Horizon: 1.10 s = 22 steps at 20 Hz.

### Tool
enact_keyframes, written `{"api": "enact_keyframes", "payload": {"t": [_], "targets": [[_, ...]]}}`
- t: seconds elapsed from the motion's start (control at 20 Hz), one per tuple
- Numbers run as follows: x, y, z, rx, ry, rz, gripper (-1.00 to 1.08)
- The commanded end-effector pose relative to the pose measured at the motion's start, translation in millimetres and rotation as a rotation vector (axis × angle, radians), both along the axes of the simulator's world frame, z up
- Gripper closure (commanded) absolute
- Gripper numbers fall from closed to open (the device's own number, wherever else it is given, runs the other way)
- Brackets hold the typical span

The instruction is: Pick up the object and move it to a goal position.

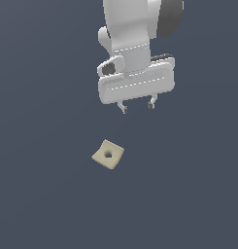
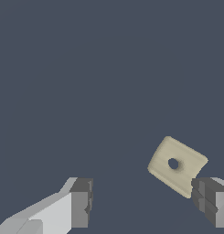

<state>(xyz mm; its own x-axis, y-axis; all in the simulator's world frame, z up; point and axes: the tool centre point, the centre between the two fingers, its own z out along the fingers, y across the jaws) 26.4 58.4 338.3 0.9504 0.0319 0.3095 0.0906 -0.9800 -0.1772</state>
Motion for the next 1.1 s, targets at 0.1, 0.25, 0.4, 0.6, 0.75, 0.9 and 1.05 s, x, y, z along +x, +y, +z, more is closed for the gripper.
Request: {"api": "enact_keyframes", "payload": {"t": [0.1,0.25,0.4,0.6,0.75,0.9,1.05], "targets": [[-2,13,69,0.022,-0.137,0.035,-0.60],[-6,22,112,0.020,-0.224,0.060,-0.60],[-13,34,150,0.008,-0.307,0.086,-0.60],[-25,53,194,-0.025,-0.410,0.123,-0.60],[-35,69,220,-0.061,-0.478,0.152,-0.60],[-44,87,239,-0.106,-0.539,0.183,-0.60],[-51,106,251,-0.158,-0.591,0.214,-0.60]]}}
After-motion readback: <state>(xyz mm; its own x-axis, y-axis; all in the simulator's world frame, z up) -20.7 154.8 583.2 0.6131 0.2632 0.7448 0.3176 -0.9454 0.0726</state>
